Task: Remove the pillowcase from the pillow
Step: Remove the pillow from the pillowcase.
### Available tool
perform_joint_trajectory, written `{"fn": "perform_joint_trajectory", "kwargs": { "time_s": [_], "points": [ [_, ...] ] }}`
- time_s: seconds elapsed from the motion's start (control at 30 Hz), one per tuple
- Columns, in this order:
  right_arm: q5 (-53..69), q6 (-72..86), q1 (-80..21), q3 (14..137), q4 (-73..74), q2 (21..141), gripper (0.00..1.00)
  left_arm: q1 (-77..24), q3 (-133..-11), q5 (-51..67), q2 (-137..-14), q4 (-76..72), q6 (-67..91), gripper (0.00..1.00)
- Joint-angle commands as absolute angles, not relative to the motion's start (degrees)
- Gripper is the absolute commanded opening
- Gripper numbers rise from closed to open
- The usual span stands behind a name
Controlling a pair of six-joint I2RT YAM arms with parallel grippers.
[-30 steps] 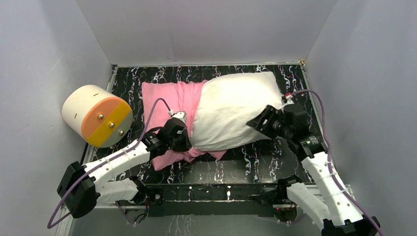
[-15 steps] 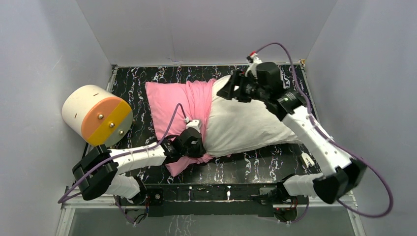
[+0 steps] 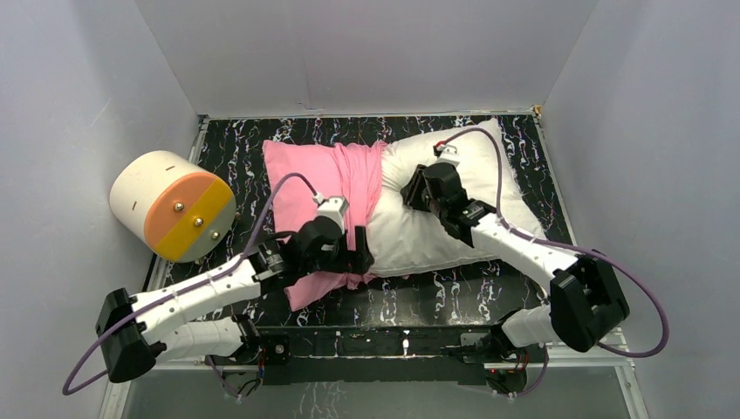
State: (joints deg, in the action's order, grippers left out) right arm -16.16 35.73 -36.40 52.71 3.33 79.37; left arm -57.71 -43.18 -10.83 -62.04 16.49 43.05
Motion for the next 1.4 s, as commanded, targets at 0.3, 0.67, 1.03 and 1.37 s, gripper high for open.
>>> {"fn": "perform_joint_trajectory", "kwargs": {
  "time_s": [0.3,0.67,1.03,1.37],
  "points": [
    [-11.4,45.0,-36.1,30.7,3.0,76.7,0.36,-39.2,-90.3,-10.4,-86.9,29.3,16.0,0.98],
    [-11.0,49.1,-36.4,28.7,2.4,75.1,0.36,-28.8,-126.0,5.4,-121.4,43.9,10.5,0.98],
    [-17.4,58.0,-36.3,27.0,5.7,74.2,0.33,-14.3,-100.0,6.2,-107.9,37.4,15.4,0.00],
    [-16.9,44.6,-39.5,44.0,14.3,65.4,0.52,-12.5,-95.4,25.9,-104.3,29.1,12.5,0.00]
  ]
}}
